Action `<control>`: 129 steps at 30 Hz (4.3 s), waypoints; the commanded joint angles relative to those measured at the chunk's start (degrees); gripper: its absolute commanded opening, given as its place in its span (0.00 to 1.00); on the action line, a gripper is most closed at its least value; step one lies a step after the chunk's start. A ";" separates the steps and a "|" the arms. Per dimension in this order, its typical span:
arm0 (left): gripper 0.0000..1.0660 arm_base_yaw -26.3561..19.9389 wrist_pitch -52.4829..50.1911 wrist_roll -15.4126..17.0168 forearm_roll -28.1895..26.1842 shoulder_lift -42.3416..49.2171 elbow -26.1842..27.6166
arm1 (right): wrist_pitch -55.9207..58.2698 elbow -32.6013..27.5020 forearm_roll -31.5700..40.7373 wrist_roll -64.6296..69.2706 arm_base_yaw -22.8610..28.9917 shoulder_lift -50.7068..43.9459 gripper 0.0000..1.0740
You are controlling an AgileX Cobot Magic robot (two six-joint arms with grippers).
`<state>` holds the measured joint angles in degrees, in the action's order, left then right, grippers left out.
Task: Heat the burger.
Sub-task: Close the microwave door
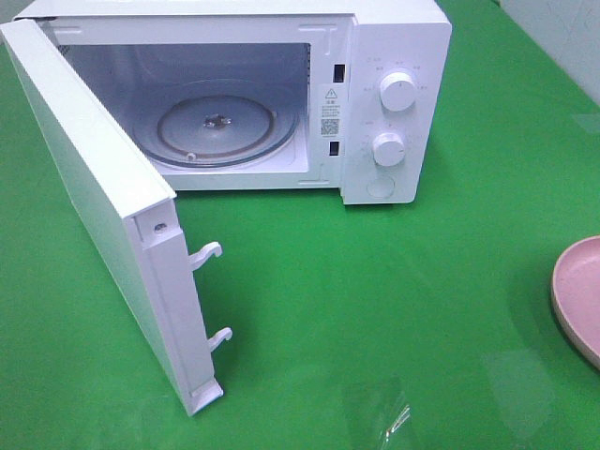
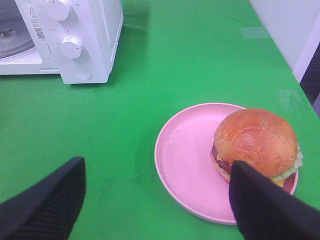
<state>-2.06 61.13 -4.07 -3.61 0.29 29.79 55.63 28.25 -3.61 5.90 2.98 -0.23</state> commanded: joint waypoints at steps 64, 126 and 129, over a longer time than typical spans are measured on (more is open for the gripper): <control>0.17 -0.29 -19.94 0.46 0.11 -17.70 1.55 | -0.52 0.00 -0.34 0.23 -0.34 -1.60 0.71; 0.00 10.03 -107.95 10.71 21.77 -82.96 -12.09 | -0.52 0.00 -0.34 0.23 -0.34 -1.55 0.71; 0.00 13.12 -110.01 9.17 18.91 -85.08 -12.03 | -0.52 0.00 -0.34 0.23 -0.34 -1.55 0.71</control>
<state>10.54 -47.38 5.67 16.50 -84.86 17.42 55.63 28.25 -3.67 6.07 2.98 -0.23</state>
